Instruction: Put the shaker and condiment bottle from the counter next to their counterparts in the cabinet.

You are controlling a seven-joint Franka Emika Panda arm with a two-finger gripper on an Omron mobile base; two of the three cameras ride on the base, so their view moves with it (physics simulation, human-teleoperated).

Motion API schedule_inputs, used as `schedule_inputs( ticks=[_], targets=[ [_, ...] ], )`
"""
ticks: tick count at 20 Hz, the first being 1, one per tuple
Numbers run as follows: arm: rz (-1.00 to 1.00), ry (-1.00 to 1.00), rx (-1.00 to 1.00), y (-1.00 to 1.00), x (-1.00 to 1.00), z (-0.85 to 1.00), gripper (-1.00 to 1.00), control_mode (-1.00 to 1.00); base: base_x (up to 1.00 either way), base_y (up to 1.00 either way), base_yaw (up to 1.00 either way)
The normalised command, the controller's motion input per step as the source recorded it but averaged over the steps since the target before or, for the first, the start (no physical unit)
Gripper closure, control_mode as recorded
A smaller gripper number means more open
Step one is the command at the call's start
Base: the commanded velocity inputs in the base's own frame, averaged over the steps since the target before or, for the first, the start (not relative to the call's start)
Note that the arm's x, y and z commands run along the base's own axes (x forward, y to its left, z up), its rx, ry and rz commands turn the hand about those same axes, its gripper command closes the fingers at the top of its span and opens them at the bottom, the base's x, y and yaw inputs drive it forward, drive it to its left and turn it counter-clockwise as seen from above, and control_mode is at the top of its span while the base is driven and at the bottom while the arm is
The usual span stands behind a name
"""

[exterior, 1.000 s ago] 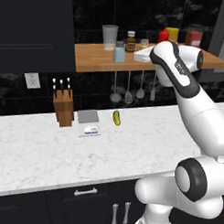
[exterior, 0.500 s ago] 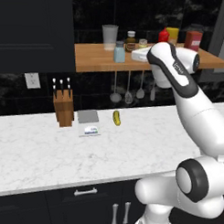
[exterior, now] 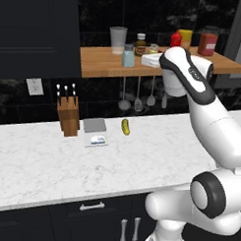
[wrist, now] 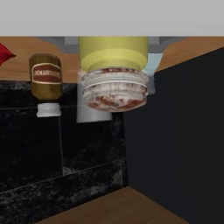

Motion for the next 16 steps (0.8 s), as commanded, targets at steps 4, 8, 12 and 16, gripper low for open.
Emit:
schedule_inputs(
  ticks=[4,8,12,16],
  targets=[
    [0.01,0.0,0.0,0.0,0.09,-0.01,1.0,-1.0,0.0,0.0,0.0],
    [0.01,0.0,0.0,-0.01,-0.02,0.0,1.0,-1.0,0.0,0.0,0.0],
    [0.0,0.0,0.0,0.0,0.0,0.0,1.0,-1.0,0.0,0.0,0.0],
    [0.0,-0.02,-0.02,0.0,0.0,0.13,1.0,-1.0,0.0,0.0,0.0]
  ],
)
